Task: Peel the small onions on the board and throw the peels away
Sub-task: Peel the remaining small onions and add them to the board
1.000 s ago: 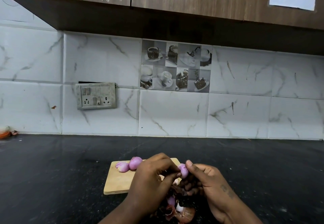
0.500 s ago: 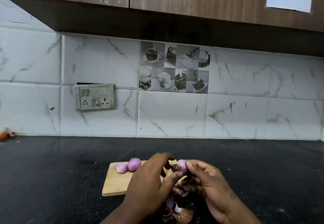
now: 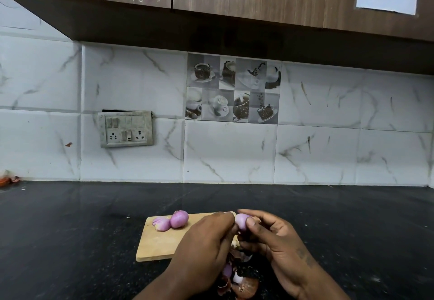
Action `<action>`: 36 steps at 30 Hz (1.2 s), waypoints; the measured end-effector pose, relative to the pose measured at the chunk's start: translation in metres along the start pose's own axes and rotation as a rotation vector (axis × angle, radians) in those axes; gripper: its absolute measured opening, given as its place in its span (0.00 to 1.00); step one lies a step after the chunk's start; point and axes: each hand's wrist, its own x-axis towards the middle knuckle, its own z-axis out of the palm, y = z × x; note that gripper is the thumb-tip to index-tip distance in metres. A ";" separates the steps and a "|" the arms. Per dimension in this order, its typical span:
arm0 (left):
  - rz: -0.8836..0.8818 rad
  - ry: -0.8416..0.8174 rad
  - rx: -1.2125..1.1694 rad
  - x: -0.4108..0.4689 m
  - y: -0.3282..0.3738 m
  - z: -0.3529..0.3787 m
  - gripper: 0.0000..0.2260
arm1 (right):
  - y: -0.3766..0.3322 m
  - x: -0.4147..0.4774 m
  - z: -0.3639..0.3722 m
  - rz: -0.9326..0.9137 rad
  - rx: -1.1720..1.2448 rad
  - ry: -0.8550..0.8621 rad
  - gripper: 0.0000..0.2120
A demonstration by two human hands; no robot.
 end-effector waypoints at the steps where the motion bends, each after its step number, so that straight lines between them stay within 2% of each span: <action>1: 0.030 -0.032 -0.012 0.000 0.000 0.000 0.09 | 0.001 0.000 0.000 -0.009 0.022 0.003 0.14; 3: 0.115 -0.104 0.038 0.001 0.004 0.001 0.08 | 0.002 0.002 0.000 -0.030 0.062 0.013 0.16; 5: 0.192 -0.110 0.115 0.002 0.006 0.003 0.06 | 0.003 0.004 -0.002 -0.061 0.080 0.040 0.19; 8: 0.223 0.041 0.166 0.001 0.001 0.004 0.12 | 0.006 0.007 -0.006 -0.111 0.018 0.048 0.27; 11: 0.146 0.145 0.163 -0.001 -0.002 0.002 0.12 | 0.008 0.008 -0.007 -0.111 -0.055 0.056 0.27; 15: 0.060 0.208 0.092 0.000 0.000 -0.001 0.02 | 0.006 0.005 -0.002 -0.079 -0.056 0.030 0.22; 18: 0.016 0.222 0.001 0.001 -0.004 -0.002 0.12 | 0.006 0.003 -0.001 -0.064 -0.078 0.021 0.15; 21: 0.024 0.177 -0.058 0.001 -0.006 -0.003 0.19 | 0.007 0.002 -0.002 -0.074 -0.124 -0.006 0.11; 23: 0.040 0.159 -0.073 0.002 -0.008 -0.003 0.18 | 0.008 0.002 -0.002 -0.080 -0.141 -0.018 0.13; 29: 0.009 0.155 -0.121 0.004 -0.015 -0.002 0.08 | 0.010 0.004 -0.005 -0.083 -0.192 -0.023 0.19; 36: -0.009 0.136 -0.046 0.004 -0.014 -0.001 0.08 | 0.009 0.006 -0.005 -0.145 -0.273 0.012 0.17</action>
